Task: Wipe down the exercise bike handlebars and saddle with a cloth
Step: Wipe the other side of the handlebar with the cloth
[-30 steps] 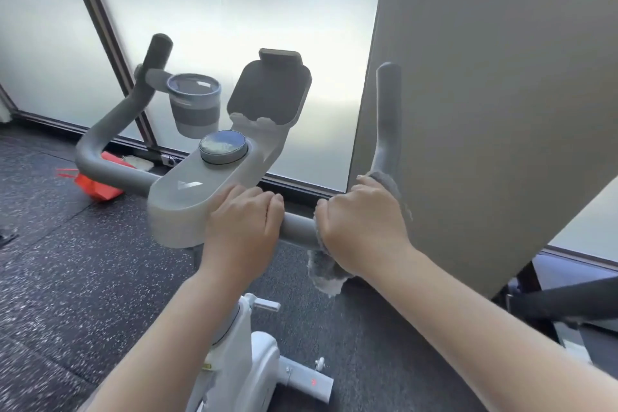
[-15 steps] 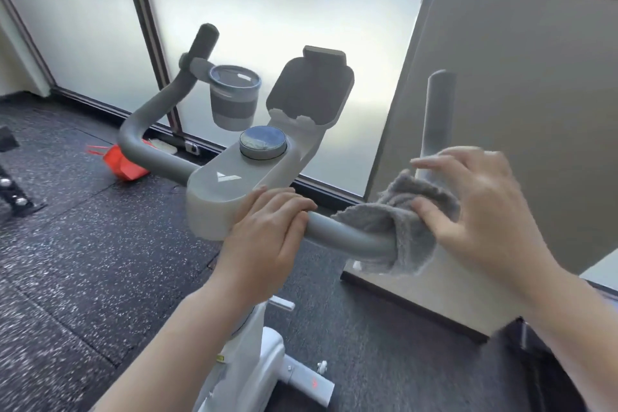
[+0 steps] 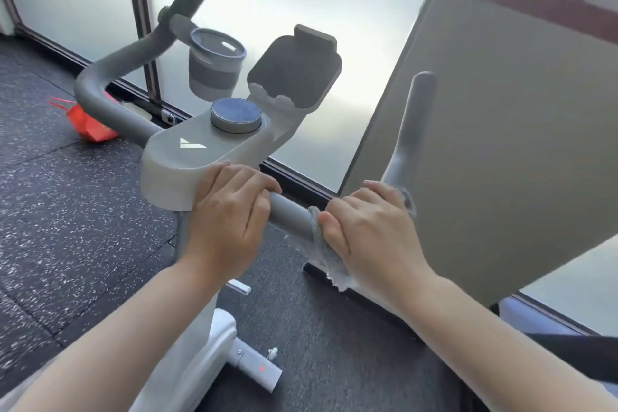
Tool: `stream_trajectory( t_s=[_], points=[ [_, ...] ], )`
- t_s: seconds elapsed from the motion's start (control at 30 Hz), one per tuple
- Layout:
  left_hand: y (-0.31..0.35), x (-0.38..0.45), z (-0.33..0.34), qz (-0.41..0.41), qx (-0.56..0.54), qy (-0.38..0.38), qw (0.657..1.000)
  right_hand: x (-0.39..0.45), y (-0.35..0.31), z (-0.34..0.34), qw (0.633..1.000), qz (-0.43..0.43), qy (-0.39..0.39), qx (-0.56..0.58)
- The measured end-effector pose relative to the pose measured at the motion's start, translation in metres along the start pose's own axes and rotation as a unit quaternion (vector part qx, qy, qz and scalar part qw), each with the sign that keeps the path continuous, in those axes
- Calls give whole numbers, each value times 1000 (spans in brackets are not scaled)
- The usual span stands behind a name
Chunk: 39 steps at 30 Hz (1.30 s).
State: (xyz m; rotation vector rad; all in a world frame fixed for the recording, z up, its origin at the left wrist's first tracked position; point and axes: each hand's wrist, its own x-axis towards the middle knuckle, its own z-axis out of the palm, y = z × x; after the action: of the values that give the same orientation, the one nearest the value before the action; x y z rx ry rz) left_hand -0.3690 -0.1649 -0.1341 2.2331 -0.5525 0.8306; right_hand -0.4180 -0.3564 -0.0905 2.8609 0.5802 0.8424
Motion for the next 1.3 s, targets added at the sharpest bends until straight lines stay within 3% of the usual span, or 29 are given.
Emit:
stream_trajectory(
  t_s=[0.2,0.37,0.43,0.73,0.87,1.0,1.1,1.2,1.3],
  points=[
    [-1,0,-1,5,8,-11,1000,9,68,-21,971,-191,-140,42],
    [3,0,-1,-2,-7,-7,1000,27,92,-46,948,-235,-186,-106],
    [4,0,0,-7,-9,-1,1000,26,72,-34,947,-243,-192,-81],
    [6,0,-2,-21,5,-24,999,20,25,-12,972,-169,-163,-10],
    [4,4,-10,-27,4,-70,997,15,-23,10,994,-21,-90,-66],
    [-13,20,-36,44,33,-167,985,46,-83,36,973,163,-116,-115],
    [-27,34,-48,32,18,-182,983,90,-103,29,964,223,-134,-58],
    [-32,39,-50,-31,-31,-156,987,108,-108,46,975,170,-133,53],
    [-31,30,-44,-23,0,-123,992,94,-98,40,985,146,-73,63]
  ],
)
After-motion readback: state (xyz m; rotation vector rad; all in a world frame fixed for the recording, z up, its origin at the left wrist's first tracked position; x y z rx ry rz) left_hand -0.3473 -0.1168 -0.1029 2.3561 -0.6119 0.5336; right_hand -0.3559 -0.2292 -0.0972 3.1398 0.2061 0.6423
